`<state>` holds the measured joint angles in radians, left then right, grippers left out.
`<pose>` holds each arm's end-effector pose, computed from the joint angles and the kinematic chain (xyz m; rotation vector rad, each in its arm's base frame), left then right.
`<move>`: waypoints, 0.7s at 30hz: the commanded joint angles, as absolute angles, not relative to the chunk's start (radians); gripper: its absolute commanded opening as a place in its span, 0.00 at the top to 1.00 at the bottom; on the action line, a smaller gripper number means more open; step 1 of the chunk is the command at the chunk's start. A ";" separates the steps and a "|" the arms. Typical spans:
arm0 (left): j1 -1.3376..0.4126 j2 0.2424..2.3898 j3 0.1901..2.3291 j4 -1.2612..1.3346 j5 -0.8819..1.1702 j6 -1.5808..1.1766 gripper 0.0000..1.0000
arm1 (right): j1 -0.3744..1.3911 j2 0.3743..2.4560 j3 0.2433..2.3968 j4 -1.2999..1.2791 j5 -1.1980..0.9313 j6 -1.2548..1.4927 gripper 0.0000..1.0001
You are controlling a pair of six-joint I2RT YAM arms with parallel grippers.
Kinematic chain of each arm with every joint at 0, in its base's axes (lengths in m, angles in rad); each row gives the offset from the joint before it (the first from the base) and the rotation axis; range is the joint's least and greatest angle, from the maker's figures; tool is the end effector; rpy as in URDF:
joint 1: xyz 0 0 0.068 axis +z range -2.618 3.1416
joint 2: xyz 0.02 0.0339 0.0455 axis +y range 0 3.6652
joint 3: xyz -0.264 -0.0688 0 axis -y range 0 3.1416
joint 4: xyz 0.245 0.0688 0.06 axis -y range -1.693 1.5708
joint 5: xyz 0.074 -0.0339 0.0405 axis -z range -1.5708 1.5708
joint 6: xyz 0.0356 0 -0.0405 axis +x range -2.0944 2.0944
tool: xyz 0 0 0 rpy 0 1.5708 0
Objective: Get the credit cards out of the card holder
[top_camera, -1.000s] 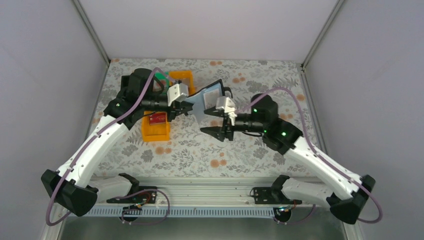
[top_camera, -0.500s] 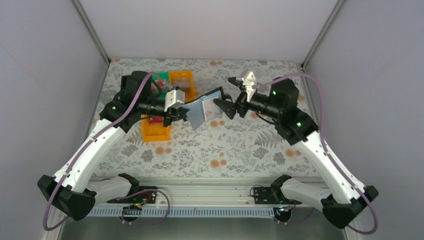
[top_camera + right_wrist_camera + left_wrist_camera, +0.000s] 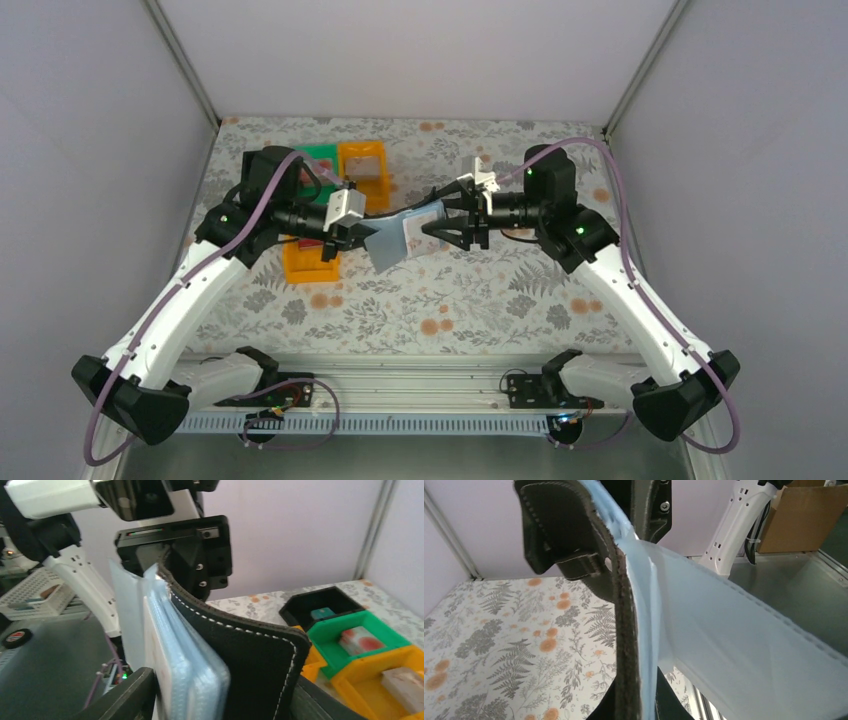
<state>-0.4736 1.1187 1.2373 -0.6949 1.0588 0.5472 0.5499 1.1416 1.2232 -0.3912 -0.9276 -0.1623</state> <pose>0.1794 -0.1268 0.3897 1.4506 1.3592 -1.0700 0.1899 0.1498 0.4043 -1.2351 1.4480 1.1288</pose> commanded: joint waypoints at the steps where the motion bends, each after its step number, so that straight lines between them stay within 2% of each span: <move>1: -0.473 1.105 1.233 -0.670 1.111 0.578 0.97 | 0.552 1.143 1.209 -0.421 -1.069 -0.184 0.43; 2: -0.473 1.105 1.233 -0.670 1.110 0.579 0.98 | 0.553 1.143 1.205 -0.422 -1.076 -0.183 0.47; 4: -0.473 1.105 1.231 -0.668 1.106 0.577 0.98 | 0.552 1.141 1.204 -0.421 -1.096 -0.180 0.61; 8: -0.471 1.104 1.221 -0.660 1.097 0.557 0.98 | 0.552 1.128 1.198 -0.408 -1.114 -0.169 0.94; 13: -0.463 1.097 1.200 -0.598 1.051 0.458 0.96 | 0.553 1.121 1.191 -0.388 -1.036 -0.114 0.96; 14: -0.460 1.095 1.195 -0.575 1.013 0.418 0.86 | 0.553 1.120 1.190 -0.380 -1.007 -0.092 0.96; 16: -0.449 1.089 1.179 -0.517 0.894 0.325 0.53 | 0.552 1.122 1.193 -0.370 -0.919 -0.039 0.96; 17: -0.442 1.084 1.172 -0.488 0.794 0.296 0.42 | 0.553 1.125 1.196 -0.370 -0.859 -0.007 0.96; 19: -0.422 1.076 1.163 -0.462 0.657 0.264 0.36 | 0.552 1.142 1.213 -0.383 -0.725 0.064 0.96; 21: -0.409 1.071 1.163 -0.446 0.555 0.260 0.36 | 0.552 1.168 1.234 -0.407 -0.595 0.143 0.96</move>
<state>-0.4362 1.0962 1.1728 -0.5495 0.8246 0.3527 0.5495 1.1374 1.1984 -0.4053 -0.8738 -0.0349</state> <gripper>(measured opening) 0.635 0.163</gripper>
